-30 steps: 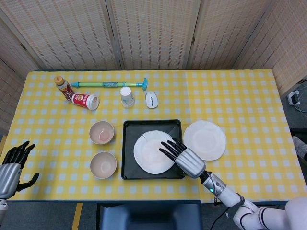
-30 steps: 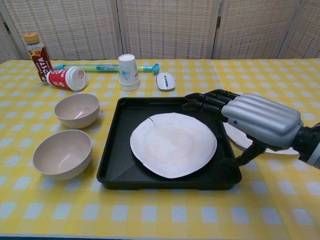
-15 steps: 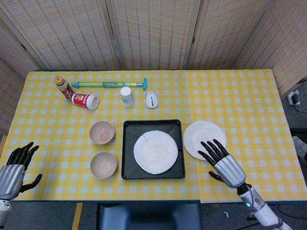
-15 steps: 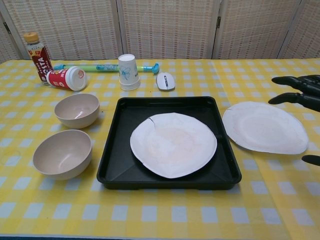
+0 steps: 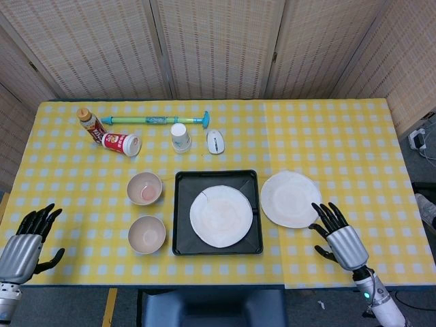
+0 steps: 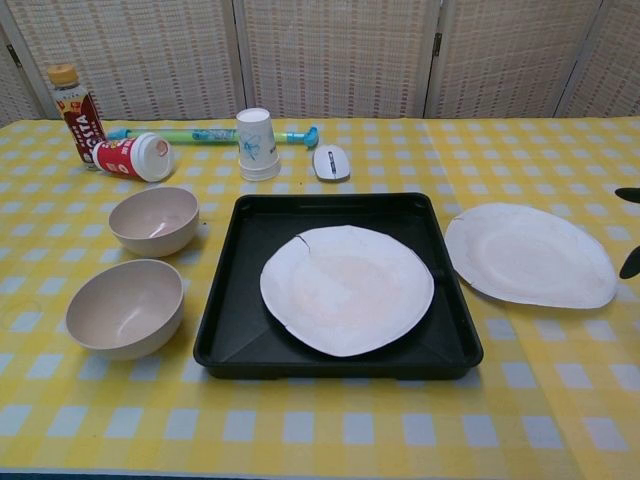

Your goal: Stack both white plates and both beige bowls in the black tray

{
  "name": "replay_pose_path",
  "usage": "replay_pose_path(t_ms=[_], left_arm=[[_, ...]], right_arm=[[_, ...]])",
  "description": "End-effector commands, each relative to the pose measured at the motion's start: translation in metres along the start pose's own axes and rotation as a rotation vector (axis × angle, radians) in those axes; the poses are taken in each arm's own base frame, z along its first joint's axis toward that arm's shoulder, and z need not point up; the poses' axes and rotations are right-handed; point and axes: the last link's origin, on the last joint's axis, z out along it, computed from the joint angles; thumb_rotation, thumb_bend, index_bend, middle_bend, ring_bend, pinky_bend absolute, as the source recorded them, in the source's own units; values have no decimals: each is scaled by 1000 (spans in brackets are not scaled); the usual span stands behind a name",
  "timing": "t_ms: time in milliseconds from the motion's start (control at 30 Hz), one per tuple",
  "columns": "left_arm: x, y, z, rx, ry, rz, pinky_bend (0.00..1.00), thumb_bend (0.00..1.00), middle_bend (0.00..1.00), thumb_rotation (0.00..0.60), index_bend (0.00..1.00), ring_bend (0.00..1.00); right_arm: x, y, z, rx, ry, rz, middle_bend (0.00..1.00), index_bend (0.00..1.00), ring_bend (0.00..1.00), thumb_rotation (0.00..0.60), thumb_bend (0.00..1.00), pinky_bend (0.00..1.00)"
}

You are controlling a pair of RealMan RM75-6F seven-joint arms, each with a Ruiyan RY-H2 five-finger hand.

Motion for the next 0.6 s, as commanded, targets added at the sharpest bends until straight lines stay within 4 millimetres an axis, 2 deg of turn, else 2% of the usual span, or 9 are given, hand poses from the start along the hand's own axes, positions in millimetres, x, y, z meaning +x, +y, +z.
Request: replay_pose_path(t_ms=[33, 433, 600], left_arm=[[0, 1, 1, 2, 10, -1, 0, 390, 16, 600, 0, 0], [-1, 1, 2, 11, 10, 3, 0, 390, 15, 600, 0, 0], [-1, 1, 2, 11, 10, 2, 0, 390, 15, 600, 0, 0]], right_arm=[[-8, 2, 4, -27, -11, 26, 0, 425, 0, 600, 221, 0], [-22, 9, 34, -65, -46, -2, 0, 454, 0, 600, 295, 0], [-27, 8, 40, -64, -60, -18, 0, 465, 0, 600, 317, 0]])
